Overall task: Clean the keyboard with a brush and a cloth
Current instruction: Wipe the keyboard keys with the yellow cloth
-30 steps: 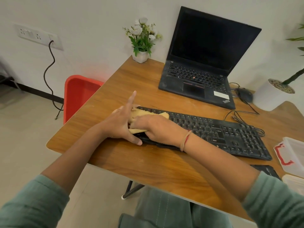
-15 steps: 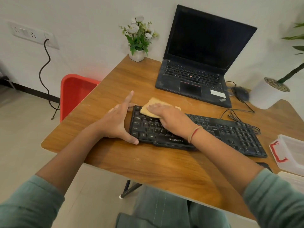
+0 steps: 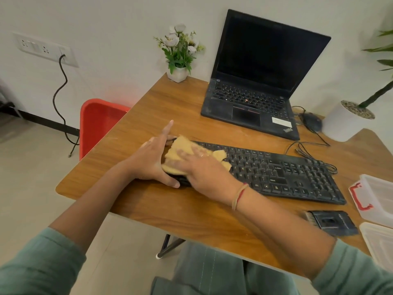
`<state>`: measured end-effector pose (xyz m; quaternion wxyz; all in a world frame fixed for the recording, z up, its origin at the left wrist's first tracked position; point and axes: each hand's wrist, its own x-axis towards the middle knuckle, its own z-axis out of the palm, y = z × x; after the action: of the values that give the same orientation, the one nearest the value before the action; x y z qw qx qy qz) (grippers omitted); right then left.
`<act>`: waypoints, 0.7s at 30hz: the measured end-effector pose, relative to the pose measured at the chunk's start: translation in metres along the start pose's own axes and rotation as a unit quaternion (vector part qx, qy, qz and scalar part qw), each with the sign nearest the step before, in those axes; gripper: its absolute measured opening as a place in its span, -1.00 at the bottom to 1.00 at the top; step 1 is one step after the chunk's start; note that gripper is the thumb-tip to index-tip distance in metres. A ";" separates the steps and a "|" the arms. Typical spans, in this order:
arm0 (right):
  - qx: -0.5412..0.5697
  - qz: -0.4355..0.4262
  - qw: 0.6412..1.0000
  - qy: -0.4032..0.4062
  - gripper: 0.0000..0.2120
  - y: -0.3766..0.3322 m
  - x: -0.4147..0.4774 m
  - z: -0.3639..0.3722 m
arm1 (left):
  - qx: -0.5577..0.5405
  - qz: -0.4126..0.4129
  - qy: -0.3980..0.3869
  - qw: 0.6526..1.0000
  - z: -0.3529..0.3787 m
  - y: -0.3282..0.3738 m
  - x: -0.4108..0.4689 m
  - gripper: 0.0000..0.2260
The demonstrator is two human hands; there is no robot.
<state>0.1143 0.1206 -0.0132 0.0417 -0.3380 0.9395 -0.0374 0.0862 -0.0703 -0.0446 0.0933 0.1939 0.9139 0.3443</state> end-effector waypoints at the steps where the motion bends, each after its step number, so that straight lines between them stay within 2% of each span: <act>1: -0.008 -0.027 1.000 -0.009 -0.50 -0.007 -0.007 0.000 | -0.002 0.002 -0.001 1.000 0.000 0.000 0.000 0.41; 3: -0.018 -0.030 0.999 -0.012 -0.47 0.004 -0.006 -0.004 | 0.003 0.000 -0.003 1.000 0.000 0.000 0.000 0.41; 6: -0.001 0.069 0.997 0.029 -0.44 0.039 0.009 -0.006 | 0.014 -0.010 0.001 1.000 0.001 0.000 0.000 0.38; 8: 0.032 0.092 0.994 0.056 -0.48 0.039 0.012 -0.006 | 0.012 -0.011 0.001 1.000 0.001 0.001 0.000 0.38; 11: 0.083 0.013 0.996 0.032 -0.51 0.008 0.000 -0.001 | 0.003 -0.010 -0.003 1.000 0.001 0.001 0.000 0.37; 13: 0.055 -0.025 0.998 0.019 -0.47 0.000 -0.008 0.001 | 0.001 -0.006 -0.004 1.000 0.001 0.000 0.000 0.37; 16: 0.020 0.058 0.996 0.057 -0.40 0.032 0.002 -0.003 | 0.012 -0.008 0.002 1.000 0.001 0.000 -0.001 0.38; 18: 0.036 0.132 0.987 0.083 -0.45 0.050 0.009 -0.008 | 0.012 -0.009 0.003 1.000 0.000 0.001 -0.001 0.38; 19: 0.052 0.144 0.984 0.092 -0.49 0.050 0.010 -0.008 | 0.011 -0.008 0.005 1.000 0.001 0.001 -0.002 0.38; 21: 0.091 0.108 0.986 0.091 -0.52 0.031 0.005 -0.005 | 0.011 -0.007 0.006 1.000 0.000 0.001 -0.002 0.38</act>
<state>0.0905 0.1411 -0.0115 -0.0093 -0.2248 0.9629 -0.1487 0.0880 -0.0704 -0.0444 0.0883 0.1869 0.9195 0.3343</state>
